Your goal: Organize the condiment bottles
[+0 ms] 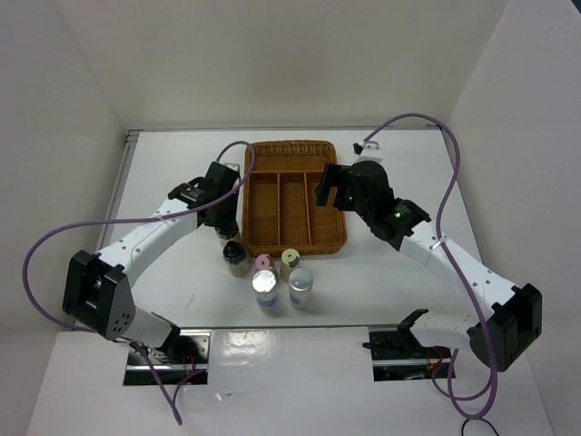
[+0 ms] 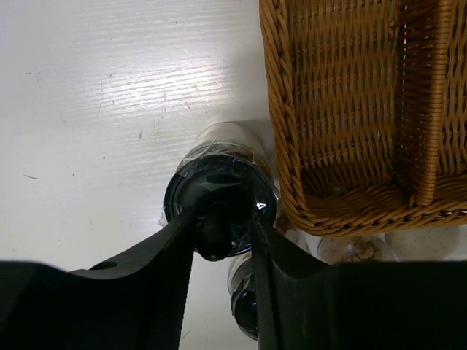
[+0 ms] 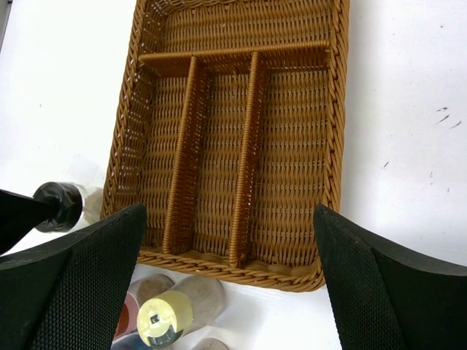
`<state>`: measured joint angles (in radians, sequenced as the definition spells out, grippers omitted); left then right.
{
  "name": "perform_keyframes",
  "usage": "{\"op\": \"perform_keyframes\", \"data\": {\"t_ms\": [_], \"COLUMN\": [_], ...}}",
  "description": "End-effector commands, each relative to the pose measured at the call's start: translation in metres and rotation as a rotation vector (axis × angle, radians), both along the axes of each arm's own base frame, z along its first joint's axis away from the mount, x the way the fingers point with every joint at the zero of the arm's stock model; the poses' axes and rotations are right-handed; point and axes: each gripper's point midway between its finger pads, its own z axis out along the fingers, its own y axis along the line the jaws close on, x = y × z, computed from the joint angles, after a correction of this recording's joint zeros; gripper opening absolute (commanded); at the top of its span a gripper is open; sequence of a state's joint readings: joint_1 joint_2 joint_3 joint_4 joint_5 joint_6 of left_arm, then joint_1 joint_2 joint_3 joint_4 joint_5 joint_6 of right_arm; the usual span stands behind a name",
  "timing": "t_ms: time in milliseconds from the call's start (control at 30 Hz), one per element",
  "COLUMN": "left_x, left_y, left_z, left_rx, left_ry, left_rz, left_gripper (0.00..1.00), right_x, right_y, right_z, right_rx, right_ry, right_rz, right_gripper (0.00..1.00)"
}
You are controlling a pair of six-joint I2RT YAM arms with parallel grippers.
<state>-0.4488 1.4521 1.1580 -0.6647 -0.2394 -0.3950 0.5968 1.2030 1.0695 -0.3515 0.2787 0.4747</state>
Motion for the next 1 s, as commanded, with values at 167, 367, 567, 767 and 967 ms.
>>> {"op": "perform_keyframes", "data": {"t_ms": [167,367,567,767,967], "left_x": [0.008,0.007,0.009,0.020,0.042], "left_y": [0.002,0.005,0.011,0.025,0.011], "left_z": [0.010,0.006,0.043,0.108,0.157], "left_rx": [0.009,0.025,0.018,0.044,0.000], "left_ry": [-0.043,-0.031,-0.112,-0.248,-0.341], "left_rz": [0.041,0.046,0.079,0.125,0.079], "left_gripper": [0.33,0.17,0.14,0.14,0.14], "right_x": [-0.001,-0.002,-0.003,-0.001,0.002], "right_y": [-0.001,0.000,0.006,0.010,0.011], "right_z": [0.008,0.008,0.001,-0.004,-0.013], "right_rx": [0.026,0.029,0.042,0.048,0.028], "right_ry": [-0.028,-0.026,-0.005,0.009,0.033], "right_rz": [0.002,0.010,0.034,0.039,0.030], "right_gripper": [0.99,0.99,0.99,0.99,0.99]}}
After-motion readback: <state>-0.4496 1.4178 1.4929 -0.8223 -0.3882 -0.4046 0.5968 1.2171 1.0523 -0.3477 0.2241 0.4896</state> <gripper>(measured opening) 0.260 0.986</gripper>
